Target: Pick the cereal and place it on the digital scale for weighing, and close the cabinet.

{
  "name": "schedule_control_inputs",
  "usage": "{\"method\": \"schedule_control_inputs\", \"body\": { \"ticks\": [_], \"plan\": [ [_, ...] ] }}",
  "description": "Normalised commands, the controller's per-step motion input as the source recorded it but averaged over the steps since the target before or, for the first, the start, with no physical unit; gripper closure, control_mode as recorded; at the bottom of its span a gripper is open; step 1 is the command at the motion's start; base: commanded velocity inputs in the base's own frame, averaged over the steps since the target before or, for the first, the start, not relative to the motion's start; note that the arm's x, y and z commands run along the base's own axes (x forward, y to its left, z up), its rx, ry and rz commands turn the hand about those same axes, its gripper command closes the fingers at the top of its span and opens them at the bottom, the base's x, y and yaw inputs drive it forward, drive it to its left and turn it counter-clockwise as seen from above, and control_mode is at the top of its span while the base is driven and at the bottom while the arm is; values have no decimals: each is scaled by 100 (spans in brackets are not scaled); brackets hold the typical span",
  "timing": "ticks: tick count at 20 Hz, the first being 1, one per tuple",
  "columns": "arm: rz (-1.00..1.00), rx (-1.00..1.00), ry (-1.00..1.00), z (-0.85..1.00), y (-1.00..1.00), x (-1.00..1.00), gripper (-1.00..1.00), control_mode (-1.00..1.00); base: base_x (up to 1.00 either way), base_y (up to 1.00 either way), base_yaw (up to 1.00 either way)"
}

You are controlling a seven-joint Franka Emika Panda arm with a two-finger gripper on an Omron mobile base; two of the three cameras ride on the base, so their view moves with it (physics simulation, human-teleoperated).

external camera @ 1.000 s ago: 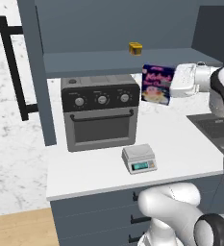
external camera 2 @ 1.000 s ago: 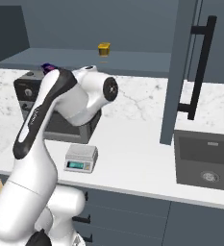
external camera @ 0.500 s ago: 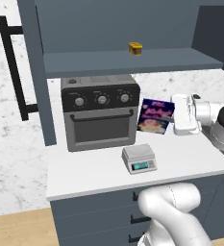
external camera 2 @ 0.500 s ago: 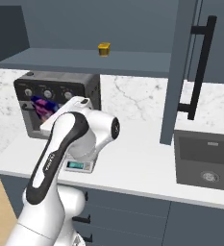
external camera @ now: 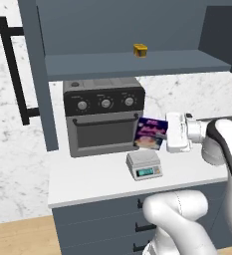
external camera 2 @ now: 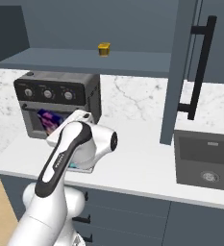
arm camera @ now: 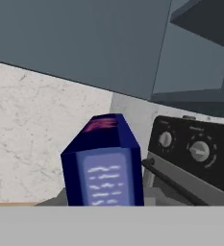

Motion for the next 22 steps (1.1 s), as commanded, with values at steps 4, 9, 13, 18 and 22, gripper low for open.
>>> {"method": "schedule_control_inputs", "body": {
  "ticks": [4, 9, 13, 18, 22],
  "plan": [
    [2, 0, 6, -47, 0, 44, 100, -100, 0, 0, 0],
    [11, -1, 4, -29, 2, 41, 100, -100, 0, 0, 0],
    [20, -1, 8, -28, 0, 45, 100, -100, 0, 0, 0],
    [11, -1, 14, -9, -21, 47, 100, -100, 0, 0, 0],
    [0, 0, 1, -8, -32, 56, 100, -100, 0, 0, 0]
  ]
}}
